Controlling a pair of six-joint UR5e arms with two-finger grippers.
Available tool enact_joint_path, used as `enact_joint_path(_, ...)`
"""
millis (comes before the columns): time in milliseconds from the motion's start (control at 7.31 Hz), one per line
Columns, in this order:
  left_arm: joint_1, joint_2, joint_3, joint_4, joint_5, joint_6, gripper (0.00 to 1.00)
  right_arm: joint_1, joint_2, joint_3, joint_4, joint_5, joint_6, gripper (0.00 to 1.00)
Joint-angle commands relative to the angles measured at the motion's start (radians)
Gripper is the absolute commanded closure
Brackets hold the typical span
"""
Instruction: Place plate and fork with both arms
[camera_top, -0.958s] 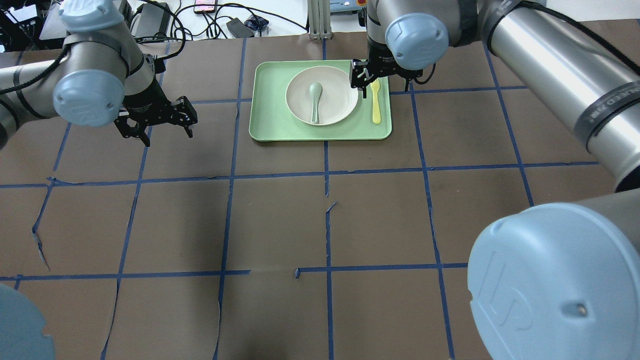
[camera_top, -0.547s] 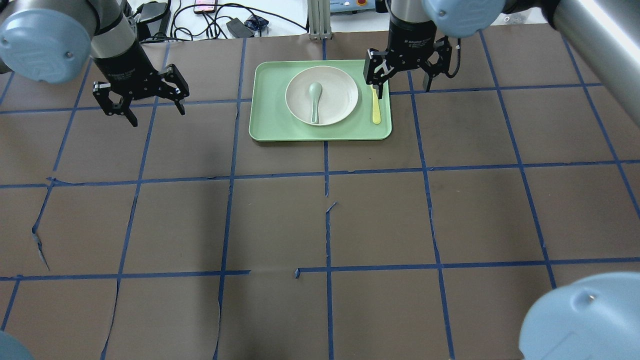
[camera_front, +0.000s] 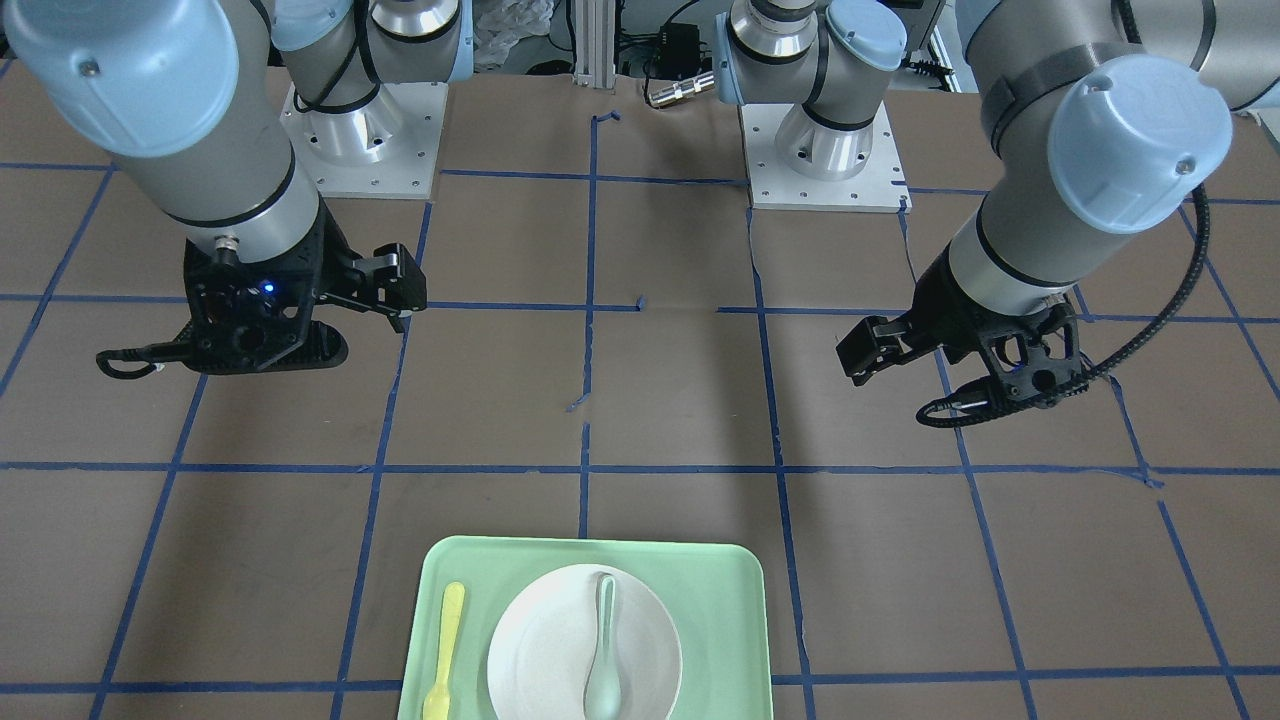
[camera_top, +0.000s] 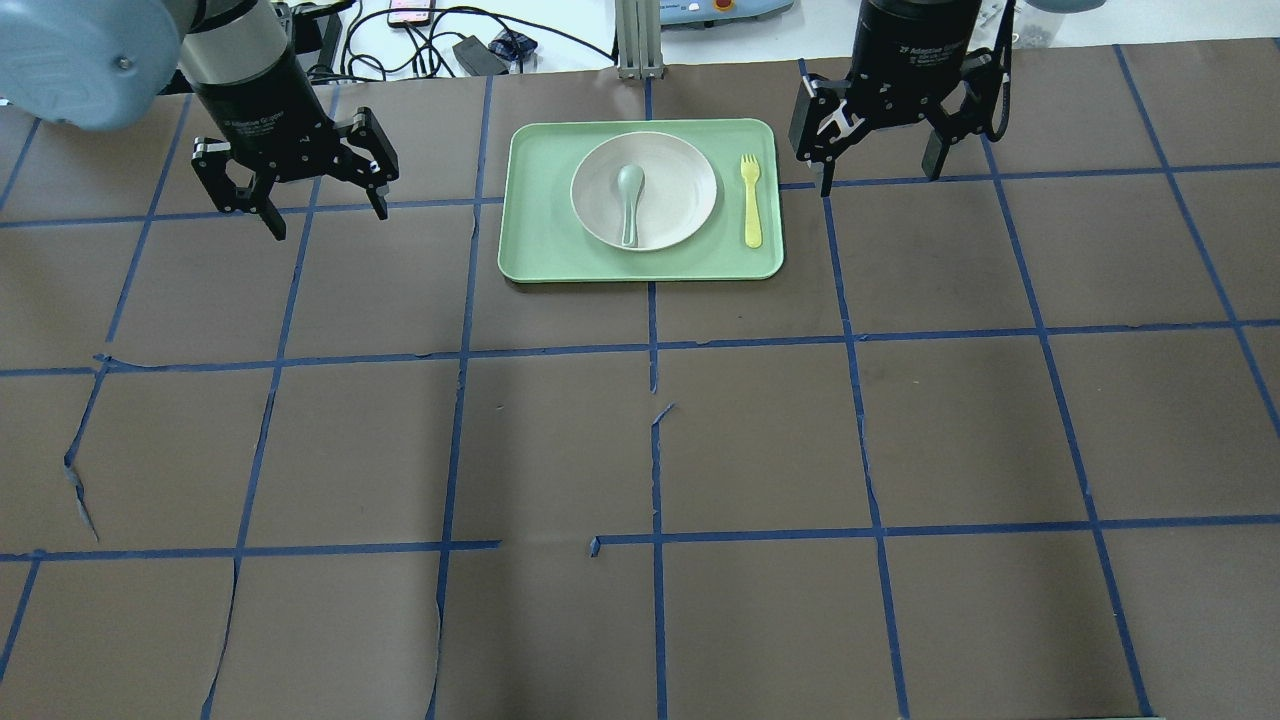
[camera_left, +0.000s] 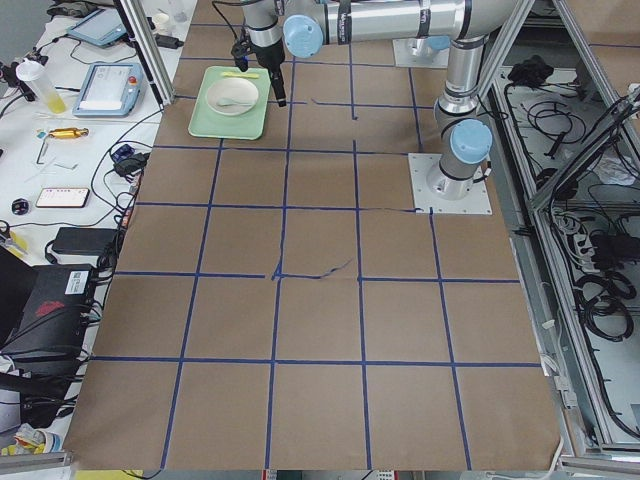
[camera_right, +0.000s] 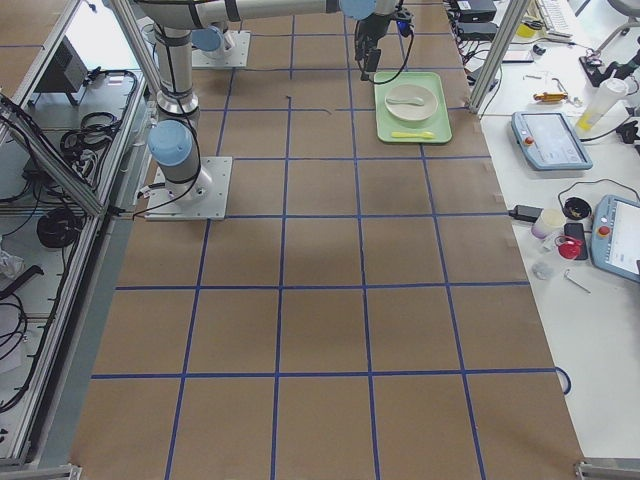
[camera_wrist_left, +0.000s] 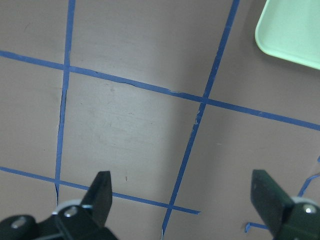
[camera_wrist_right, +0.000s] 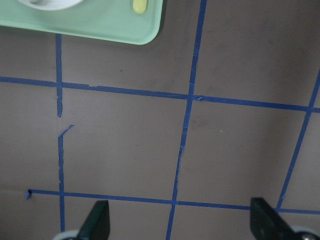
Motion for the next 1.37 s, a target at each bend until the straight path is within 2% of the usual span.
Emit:
enact_joint_path(0,-0.004,0.005,0.004,0.001,-0.004,0.011,0.0,-0.002,-0.02,0.04,0.006,0.003,0.002,0.0)
enact_joint_path(274,-0.008,0.03,0.005,0.05,-0.011,0.087,0.0,-0.002,-0.026,0.06,-0.006,0.003,0.006,0.0)
enact_joint_path(547,-0.032,0.083,0.001,0.036,-0.02,0.153,0.0,-0.001,-0.037,0.065,-0.003,0.0,0.008,0.0)
enact_joint_path(821,-0.115,0.085,-0.048,0.016,-0.006,0.147,0.0,-0.001,-0.049,0.063,-0.013,0.006,0.016,0.0)
enact_joint_path(1232,-0.112,0.087,-0.054,0.017,-0.023,0.144,0.0,0.008,-0.065,0.06,-0.047,0.003,0.017,0.0)
